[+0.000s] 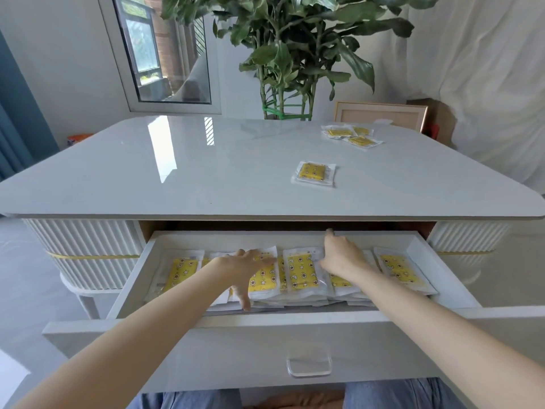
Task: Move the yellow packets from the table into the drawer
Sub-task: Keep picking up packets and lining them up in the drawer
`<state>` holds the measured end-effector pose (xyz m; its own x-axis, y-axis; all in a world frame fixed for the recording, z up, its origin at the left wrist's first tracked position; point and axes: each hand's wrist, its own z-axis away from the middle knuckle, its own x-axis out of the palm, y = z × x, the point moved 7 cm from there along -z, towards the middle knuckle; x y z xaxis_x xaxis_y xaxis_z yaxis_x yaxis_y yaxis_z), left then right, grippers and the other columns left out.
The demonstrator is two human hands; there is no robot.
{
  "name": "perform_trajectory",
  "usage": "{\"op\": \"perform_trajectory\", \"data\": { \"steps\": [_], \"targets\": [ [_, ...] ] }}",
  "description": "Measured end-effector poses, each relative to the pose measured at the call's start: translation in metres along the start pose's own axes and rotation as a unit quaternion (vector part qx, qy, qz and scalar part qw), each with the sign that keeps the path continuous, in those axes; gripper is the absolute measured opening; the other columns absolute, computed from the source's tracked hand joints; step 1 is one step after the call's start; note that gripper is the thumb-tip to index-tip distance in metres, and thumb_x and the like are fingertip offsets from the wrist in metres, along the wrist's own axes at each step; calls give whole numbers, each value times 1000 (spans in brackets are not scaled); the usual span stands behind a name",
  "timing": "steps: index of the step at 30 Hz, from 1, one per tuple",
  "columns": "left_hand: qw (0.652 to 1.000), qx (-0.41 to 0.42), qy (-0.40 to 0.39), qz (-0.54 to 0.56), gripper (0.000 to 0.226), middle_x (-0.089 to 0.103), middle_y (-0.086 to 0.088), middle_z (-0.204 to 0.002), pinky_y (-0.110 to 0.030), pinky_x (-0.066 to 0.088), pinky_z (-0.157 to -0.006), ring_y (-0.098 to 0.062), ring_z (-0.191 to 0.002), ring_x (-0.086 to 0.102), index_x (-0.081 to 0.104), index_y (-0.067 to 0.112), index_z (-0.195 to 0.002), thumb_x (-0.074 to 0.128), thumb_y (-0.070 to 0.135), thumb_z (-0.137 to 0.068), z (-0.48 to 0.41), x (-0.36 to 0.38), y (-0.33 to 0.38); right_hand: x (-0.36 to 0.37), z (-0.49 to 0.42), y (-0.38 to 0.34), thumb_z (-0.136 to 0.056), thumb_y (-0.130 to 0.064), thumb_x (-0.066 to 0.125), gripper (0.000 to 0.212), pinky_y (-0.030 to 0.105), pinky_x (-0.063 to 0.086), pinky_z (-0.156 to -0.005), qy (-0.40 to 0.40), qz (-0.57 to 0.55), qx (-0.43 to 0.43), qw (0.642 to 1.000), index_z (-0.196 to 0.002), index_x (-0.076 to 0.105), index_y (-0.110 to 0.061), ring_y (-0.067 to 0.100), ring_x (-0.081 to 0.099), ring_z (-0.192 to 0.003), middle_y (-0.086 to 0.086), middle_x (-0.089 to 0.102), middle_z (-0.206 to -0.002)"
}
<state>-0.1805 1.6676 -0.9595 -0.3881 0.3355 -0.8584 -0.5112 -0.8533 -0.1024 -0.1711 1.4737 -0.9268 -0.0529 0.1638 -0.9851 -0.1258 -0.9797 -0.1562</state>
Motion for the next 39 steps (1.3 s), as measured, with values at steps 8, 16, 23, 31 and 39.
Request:
{"op": "perform_trajectory", "data": {
  "steps": [8,16,23,31,39],
  "targets": [
    [1000,16,6,-11,113,-12,-2,-159,-59,31,-108,-34,-145,3,-3,49,-146,80,38,-70,2,1,1,22,21,-42,-78,-39,74,82,47,30,-110,-174,42,-187,966,-148,31,-31,28,22,-140,5,30,-151],
    [999,7,-4,-50,106,-10,1,-160,-57,25,-112,-37,-146,-3,0,48,-147,76,44,-73,4,-2,2,33,19,-38,-77,-40,75,91,47,23,-116,-188,91,-197,958,-151,24,-29,29,17,-144,5,21,-158],
    [999,1,-30,-40,109,-8,1,-160,-53,25,-114,-31,-146,11,-4,46,-147,76,42,-74,-1,7,-7,32,21,-39,-77,-40,76,91,46,26,-115,-180,98,-204,957,-151,25,-28,28,22,-143,6,25,-156],
    [994,22,62,86,85,34,2,-151,-38,34,-110,-19,-137,36,16,34,-150,67,44,-83,24,-24,1,-5,30,-34,-84,-39,69,63,33,42,-99,-124,-41,-194,972,-141,45,-27,17,48,-127,-3,47,-144],
    [941,4,315,125,37,65,17,-113,-29,51,-80,-9,-95,63,49,37,-130,52,41,-93,74,-93,12,-79,38,-14,-91,-24,62,28,21,49,-80,22,-229,-177,957,-118,62,-26,-2,58,-84,-13,64,-102]
  ]
}}
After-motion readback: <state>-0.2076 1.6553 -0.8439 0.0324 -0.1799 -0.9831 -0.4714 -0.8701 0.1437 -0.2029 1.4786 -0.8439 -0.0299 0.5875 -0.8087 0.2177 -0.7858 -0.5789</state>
